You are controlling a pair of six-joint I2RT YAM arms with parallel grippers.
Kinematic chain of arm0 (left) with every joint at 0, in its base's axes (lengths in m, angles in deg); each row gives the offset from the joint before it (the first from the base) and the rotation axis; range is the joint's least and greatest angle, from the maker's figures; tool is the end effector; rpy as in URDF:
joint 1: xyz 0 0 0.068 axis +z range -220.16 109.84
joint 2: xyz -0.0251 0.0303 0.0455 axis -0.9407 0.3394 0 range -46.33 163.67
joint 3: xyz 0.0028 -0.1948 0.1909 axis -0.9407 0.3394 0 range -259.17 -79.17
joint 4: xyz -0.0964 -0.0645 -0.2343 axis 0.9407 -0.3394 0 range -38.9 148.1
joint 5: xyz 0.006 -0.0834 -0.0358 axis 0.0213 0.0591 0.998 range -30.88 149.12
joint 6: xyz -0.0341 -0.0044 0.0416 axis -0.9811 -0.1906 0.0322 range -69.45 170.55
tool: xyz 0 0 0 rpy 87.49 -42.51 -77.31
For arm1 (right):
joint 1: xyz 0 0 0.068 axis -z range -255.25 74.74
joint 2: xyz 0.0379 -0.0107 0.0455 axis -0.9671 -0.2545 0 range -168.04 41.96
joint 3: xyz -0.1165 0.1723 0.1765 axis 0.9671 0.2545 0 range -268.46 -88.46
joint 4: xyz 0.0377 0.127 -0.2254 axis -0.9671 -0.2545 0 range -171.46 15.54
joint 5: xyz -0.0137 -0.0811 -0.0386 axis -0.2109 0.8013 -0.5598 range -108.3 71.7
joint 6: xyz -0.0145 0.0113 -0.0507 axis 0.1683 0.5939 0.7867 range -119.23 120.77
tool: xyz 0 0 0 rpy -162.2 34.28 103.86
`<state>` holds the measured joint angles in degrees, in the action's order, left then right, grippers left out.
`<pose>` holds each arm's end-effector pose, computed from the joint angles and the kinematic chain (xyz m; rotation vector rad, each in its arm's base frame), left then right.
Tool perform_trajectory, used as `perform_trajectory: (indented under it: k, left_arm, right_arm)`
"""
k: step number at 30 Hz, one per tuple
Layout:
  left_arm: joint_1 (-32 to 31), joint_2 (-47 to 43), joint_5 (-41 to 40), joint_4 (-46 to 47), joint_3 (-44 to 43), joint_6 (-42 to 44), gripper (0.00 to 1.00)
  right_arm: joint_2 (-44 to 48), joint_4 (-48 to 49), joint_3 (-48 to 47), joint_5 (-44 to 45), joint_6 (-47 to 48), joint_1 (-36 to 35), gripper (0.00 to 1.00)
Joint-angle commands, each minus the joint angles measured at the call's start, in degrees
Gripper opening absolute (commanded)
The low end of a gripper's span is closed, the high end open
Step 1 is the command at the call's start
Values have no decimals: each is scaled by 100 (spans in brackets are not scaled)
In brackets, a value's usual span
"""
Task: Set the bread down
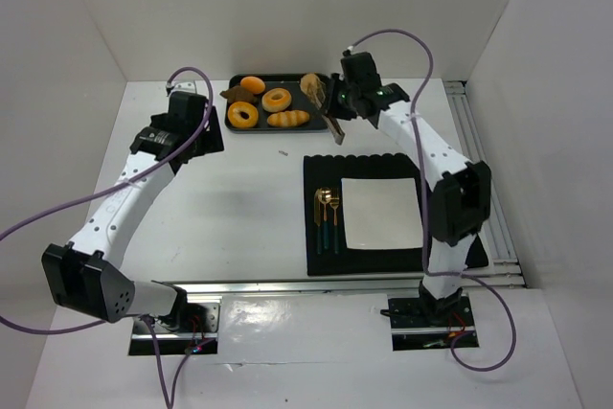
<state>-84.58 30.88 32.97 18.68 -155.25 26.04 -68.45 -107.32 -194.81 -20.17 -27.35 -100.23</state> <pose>0.2830 -0.0566 0.3572 -0.4250 2.1561 0.1432 0.4059 0.1904 0.3375 0.0437 2.2698 0.5400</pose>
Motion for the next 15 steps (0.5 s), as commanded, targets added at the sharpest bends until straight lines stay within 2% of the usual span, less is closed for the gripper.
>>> perform_trajectory:
  k: [1, 2, 6, 7, 10, 15]
  left_arm:
    - [26, -267, 110, 66, -83, -133, 99]
    - [26, -268, 110, 66, -83, -133, 99]
    - [26, -382, 163, -4, -83, -185, 99]
    - [26, -382, 267, -4, -83, -238, 99]
    - [26, -505, 558, -57, -83, -185, 99]
    - [26, -558, 401, -189, -83, -185, 99]
  right_arm:
    - [1403, 96, 770, 89, 193, 62, 31]
    - [1695, 9, 1374, 90, 193, 123, 31]
    - [3269, -307, 2833, 231, 27, 229, 33]
    - [3811, -439, 3047, 300, -44, 230, 33]
    - [4656, -1045, 3777, 572, -264, 282, 34]
    - [5643, -1836, 4840, 566, -869, 335, 34]
